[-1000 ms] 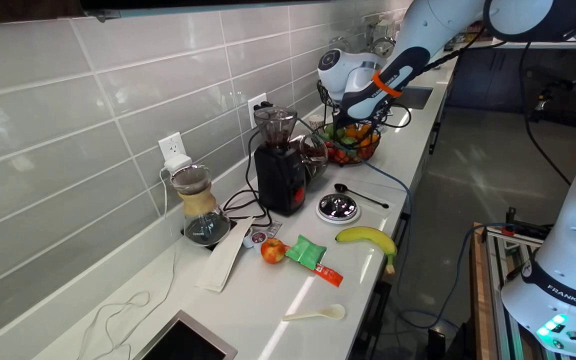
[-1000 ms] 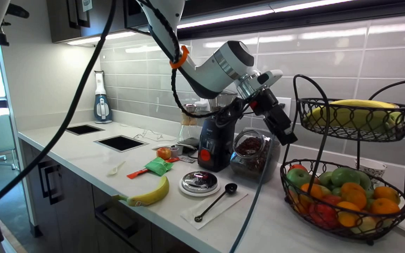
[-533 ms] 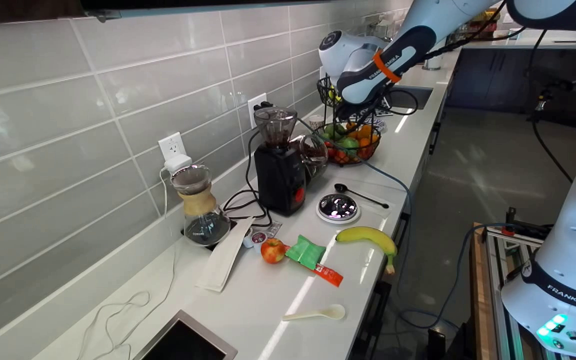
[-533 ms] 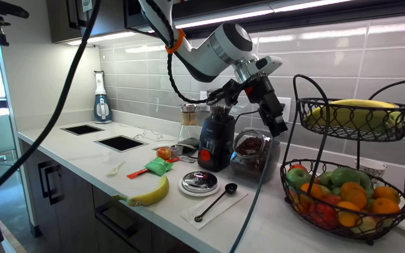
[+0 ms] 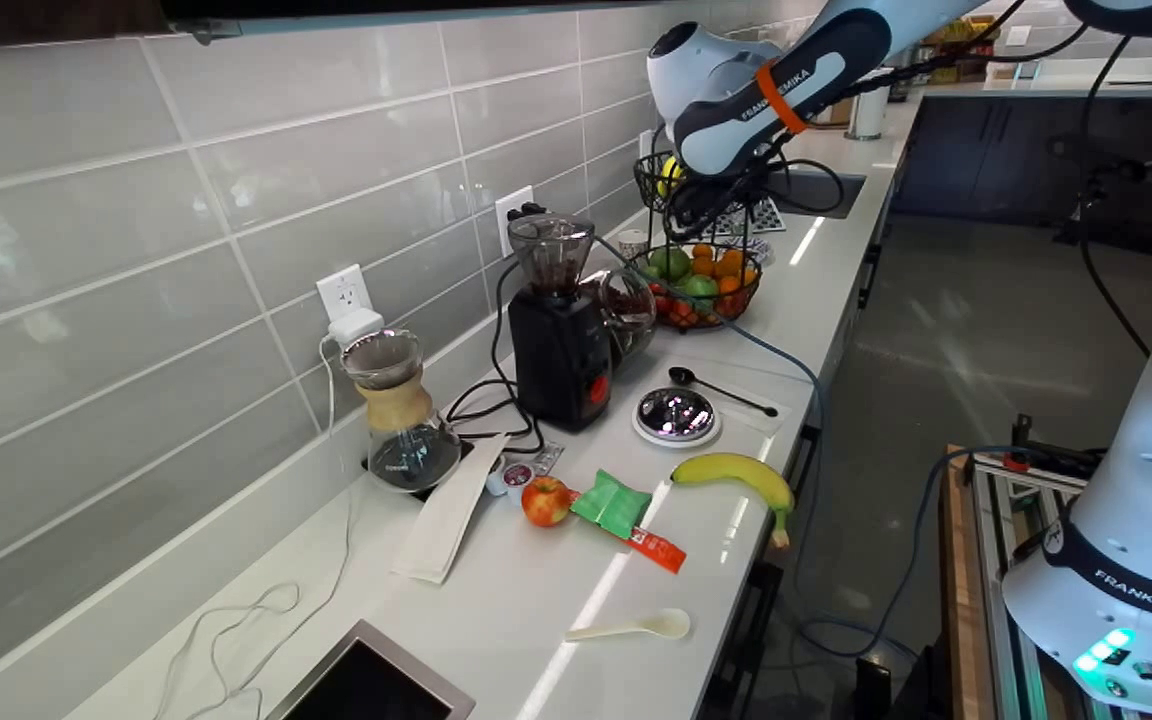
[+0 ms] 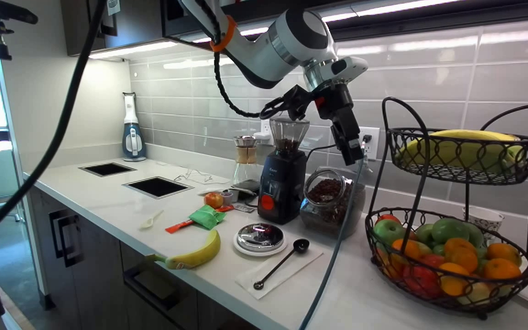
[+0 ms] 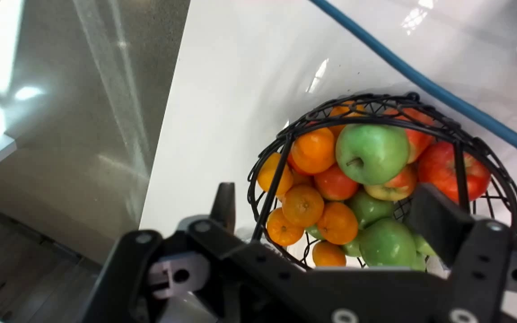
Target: Move the clementine from the counter top to the fruit rack where the other clementines are
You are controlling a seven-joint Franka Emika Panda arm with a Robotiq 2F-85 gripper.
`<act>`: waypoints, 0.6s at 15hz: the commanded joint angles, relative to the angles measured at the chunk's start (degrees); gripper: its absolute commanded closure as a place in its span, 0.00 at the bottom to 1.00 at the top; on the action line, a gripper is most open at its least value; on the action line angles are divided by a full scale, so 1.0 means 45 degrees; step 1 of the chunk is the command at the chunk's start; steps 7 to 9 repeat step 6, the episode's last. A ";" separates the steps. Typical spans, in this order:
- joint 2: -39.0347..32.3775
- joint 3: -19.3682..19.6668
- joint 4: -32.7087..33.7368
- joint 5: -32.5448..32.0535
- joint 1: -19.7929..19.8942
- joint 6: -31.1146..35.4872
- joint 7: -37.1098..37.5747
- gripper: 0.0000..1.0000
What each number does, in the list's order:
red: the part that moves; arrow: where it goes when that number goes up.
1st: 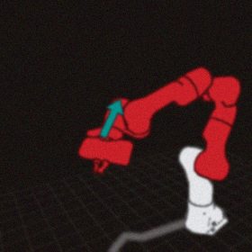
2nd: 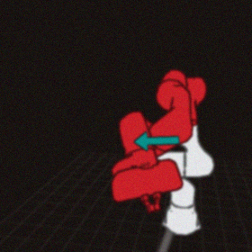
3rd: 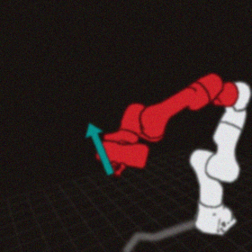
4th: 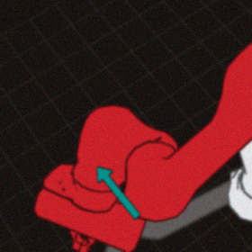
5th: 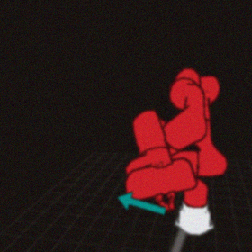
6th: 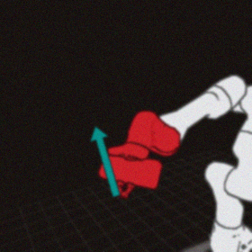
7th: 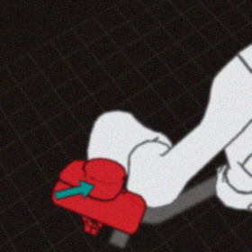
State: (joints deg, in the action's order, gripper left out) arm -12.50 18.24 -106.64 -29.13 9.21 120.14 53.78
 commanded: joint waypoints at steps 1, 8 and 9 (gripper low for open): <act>0.0371 -0.0293 -0.0031 0.1383 0.0194 -0.0800 -0.0422 0.00; 0.0276 -0.0266 0.0071 0.1342 0.0123 -0.0578 -0.0233 0.00; 0.0276 -0.0266 0.0071 0.1342 0.0123 -0.0578 -0.0233 0.00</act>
